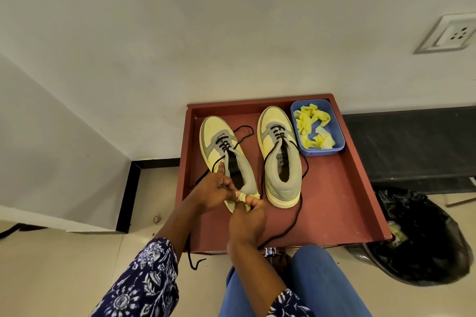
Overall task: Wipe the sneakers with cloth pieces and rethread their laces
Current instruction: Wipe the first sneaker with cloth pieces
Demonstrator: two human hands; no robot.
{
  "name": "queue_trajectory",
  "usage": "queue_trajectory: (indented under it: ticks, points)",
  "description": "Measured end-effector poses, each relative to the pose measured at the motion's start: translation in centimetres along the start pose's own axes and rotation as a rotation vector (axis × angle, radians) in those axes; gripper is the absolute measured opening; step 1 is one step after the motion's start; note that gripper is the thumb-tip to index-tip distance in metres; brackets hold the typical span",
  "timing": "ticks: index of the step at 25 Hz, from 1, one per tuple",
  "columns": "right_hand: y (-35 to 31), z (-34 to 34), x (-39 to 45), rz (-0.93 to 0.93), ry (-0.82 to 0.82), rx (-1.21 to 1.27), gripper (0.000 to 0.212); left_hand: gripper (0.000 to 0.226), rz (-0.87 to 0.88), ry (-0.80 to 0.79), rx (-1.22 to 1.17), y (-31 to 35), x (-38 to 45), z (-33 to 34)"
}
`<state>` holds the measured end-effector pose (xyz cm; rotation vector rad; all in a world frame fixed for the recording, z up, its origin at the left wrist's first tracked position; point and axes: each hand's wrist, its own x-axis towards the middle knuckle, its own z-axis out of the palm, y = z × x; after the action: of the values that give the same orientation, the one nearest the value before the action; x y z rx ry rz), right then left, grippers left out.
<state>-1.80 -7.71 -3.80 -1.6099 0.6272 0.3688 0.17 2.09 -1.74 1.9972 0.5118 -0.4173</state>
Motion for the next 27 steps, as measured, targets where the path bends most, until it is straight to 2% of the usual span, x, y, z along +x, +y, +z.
queue_trajectory:
  ticks: [5, 12, 16, 20, 23, 27]
  points:
    - [0.5, 0.1, -0.4, -0.061, 0.015, -0.053, 0.017, 0.03, -0.021, 0.009, -0.008, 0.5, -0.4, 0.3]
    - [0.9, -0.7, 0.2, 0.012, -0.025, -0.073, 0.007, 0.025, 0.014, 0.002, 0.017, 1.1, -1.0, 0.3]
    - [1.7, -0.4, 0.4, 0.092, -0.059, -0.047, 0.022, 0.024, 0.016, -0.01, 0.012, 1.1, -0.9, 0.3]
    - [2.0, -1.7, 1.8, 0.137, -0.061, -0.03, 0.023, 0.025, 0.005, -0.022, -0.007, 1.0, -0.8, 0.2]
    - [1.3, -2.7, 2.9, 0.113, -0.056, -0.054, 0.018, 0.026, 0.006, -0.02, -0.019, 1.2, -1.0, 0.2]
    - [0.6, -3.7, 4.0, 0.038, -0.065, -0.067, 0.028, 0.027, 0.015, -0.016, -0.024, 1.3, -1.1, 0.2]
